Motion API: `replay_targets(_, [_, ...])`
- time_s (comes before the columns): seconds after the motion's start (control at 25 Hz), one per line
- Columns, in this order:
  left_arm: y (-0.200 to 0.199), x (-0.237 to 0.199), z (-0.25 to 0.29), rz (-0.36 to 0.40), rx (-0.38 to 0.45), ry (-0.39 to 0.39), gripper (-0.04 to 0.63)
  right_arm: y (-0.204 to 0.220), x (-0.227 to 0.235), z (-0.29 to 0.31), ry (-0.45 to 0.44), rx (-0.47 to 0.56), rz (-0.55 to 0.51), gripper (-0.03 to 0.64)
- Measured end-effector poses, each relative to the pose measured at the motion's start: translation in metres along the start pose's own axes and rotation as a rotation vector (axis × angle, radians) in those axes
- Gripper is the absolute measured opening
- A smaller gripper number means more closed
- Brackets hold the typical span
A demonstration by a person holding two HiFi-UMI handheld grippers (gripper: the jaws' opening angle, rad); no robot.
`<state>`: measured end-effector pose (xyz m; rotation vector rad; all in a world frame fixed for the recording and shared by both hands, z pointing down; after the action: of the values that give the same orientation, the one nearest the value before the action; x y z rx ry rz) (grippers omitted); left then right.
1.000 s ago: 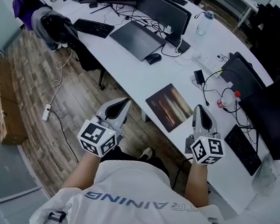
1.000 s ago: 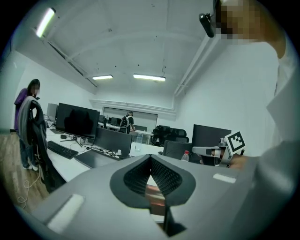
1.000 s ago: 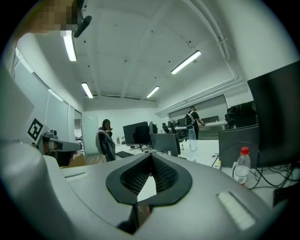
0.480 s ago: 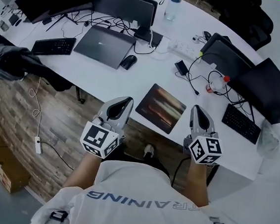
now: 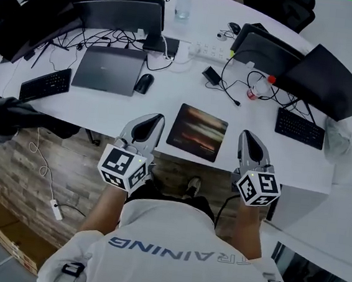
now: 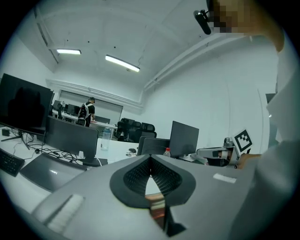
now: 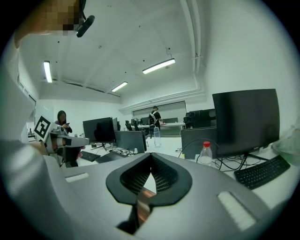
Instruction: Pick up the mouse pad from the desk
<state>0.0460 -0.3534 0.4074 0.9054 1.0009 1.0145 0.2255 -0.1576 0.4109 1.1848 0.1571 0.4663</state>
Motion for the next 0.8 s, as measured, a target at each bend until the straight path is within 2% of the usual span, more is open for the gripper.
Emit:
replay_targets(0.16, [0.002,0.014,0.016,-0.018,-0.024,0.006,0.000,0.007,0.021,-0.005,-0.007,-0.026,0.006,0.028])
replay_targets(0.24, [0.004,0.021,0.021,-0.014,-0.037,0.007,0.000,0.014,0.026,-0.003,-0.027,-0.049,-0.007,0.082])
replay_targets(0.36, [0.007,0.028,0.026,-0.006,-0.053,0.000,0.000,0.025,0.028,0.005,-0.060,-0.085,-0.021,0.106])
replay_targets(0.56, [0.014,0.032,0.027,-0.001,-0.083,-0.019,0.000,0.039,0.025,0.016,-0.113,-0.145,-0.055,0.204])
replay_targets(0.68, [0.017,0.032,0.025,-0.003,-0.094,-0.031,0.000,0.057,0.021,0.026,-0.139,-0.228,-0.092,0.281])
replay_targets(0.8, [0.019,0.031,0.025,-0.010,-0.102,-0.033,0.000,0.088,0.017,0.040,-0.158,-0.355,-0.116,0.362])
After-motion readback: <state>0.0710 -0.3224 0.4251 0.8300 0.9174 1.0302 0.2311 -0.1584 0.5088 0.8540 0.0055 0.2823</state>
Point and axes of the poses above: the fingertips, and each gripper's own axes: z forward along the fingers, x to its right, y out of its underside, the point moved 3 cm from there along -z, backward along the fingers, and after that the axes turned 7 degrees about -x, right-handed, at the moved point
